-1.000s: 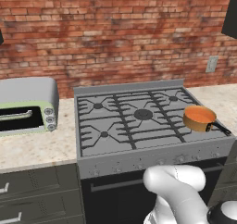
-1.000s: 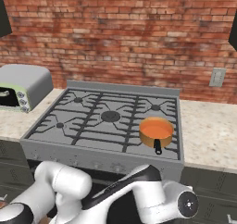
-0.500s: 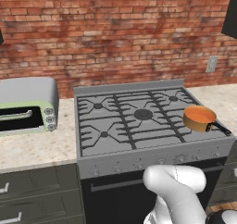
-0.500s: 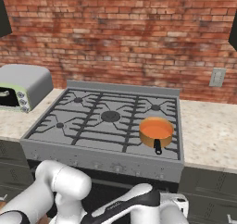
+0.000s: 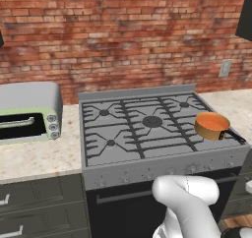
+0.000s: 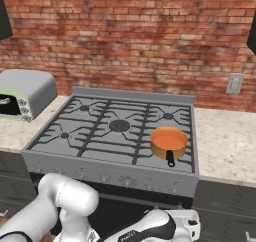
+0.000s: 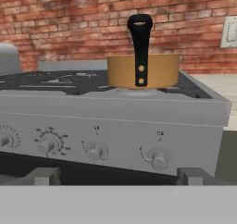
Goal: Wait until the marinara sauce is simmered to a deep red color and then turn off the stove.
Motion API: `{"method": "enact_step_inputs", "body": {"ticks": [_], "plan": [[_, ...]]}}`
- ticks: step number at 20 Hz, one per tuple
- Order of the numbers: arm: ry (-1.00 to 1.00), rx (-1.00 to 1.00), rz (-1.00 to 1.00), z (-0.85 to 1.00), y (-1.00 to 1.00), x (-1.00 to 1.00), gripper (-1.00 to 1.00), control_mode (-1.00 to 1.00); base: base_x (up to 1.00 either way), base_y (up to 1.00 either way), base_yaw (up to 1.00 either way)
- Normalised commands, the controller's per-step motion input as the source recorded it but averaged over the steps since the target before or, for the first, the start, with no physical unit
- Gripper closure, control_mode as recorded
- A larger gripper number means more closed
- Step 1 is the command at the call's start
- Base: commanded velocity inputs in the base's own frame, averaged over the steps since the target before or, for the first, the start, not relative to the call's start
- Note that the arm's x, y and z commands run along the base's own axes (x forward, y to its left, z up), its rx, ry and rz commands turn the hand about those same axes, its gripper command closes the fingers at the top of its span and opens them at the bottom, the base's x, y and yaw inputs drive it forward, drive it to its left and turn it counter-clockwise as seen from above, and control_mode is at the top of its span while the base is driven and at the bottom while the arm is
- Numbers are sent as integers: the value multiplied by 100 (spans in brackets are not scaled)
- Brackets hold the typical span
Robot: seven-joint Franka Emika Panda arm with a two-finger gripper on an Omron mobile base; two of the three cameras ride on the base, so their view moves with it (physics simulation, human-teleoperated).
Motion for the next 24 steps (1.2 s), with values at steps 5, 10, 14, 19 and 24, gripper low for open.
{"method": "enact_step_inputs", "body": {"ticks": [5,10,14,19,24], "plan": [[-8,0,4,0,0,0,-100,-100,0,0,0],[-3,0,0,0,0,4,-100,-100,0,0,0],[-1,0,0,0,0,16,-100,-100,0,0,0],[-1,0,-8,0,0,33,-100,-100,0,0,0],[-2,0,-13,0,0,30,-100,-100,0,0,0]]}}
